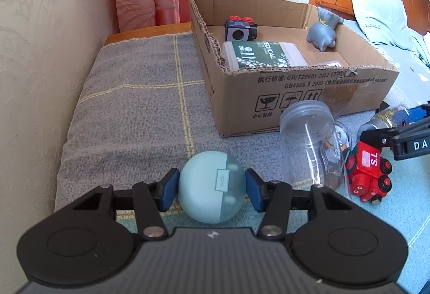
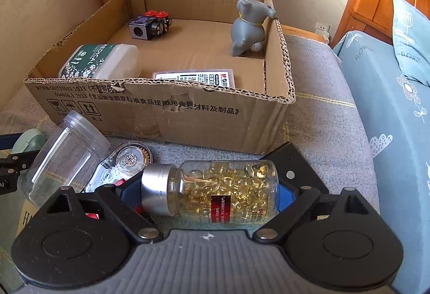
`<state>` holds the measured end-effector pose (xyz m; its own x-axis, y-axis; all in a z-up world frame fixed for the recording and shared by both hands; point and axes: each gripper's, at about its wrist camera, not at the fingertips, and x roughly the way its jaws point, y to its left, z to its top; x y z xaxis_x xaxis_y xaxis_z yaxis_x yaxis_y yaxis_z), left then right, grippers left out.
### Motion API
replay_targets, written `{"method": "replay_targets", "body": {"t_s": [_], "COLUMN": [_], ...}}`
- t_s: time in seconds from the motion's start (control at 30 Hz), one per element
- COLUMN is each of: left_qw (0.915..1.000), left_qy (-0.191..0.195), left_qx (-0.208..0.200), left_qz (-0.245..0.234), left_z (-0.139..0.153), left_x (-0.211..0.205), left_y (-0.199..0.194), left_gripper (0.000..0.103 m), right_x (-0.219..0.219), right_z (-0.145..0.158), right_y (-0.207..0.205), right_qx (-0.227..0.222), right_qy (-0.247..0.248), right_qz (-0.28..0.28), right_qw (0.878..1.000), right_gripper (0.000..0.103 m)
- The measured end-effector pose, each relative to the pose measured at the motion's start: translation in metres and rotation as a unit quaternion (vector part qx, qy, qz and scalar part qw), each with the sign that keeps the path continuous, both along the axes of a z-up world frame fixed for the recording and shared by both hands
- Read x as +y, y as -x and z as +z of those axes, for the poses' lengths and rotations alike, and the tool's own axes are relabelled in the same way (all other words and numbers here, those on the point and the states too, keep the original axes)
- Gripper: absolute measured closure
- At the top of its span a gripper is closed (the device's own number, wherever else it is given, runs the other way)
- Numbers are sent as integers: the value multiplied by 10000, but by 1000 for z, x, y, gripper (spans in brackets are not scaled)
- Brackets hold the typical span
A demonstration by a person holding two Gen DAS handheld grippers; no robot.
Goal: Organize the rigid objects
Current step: 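Carry mint case into box and open left gripper while right tool carries capsule jar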
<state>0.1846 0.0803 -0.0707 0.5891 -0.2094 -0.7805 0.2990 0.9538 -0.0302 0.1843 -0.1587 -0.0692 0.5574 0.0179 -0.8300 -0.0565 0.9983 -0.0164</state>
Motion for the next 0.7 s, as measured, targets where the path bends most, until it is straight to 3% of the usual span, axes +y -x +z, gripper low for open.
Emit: {"method": "replay_targets", "body": {"t_s": [0.4,0.7], "left_qw": [9998,9977], "left_qy": [-7,50], "left_qx": [-158,-554], "left_qz": [-111,-393], "left_z": [34,76], "left_x": [-1,-16], "left_y": [17,15], "left_gripper": [51,51], "right_x": [-11,-18], "right_z": [36,77], "right_y": [12,15], "right_qx": [-234,-686], "right_qy": [-135,-156], "right_qz": [426,697], "right_qw": [9987,9951], "right_gripper": [7,7]}}
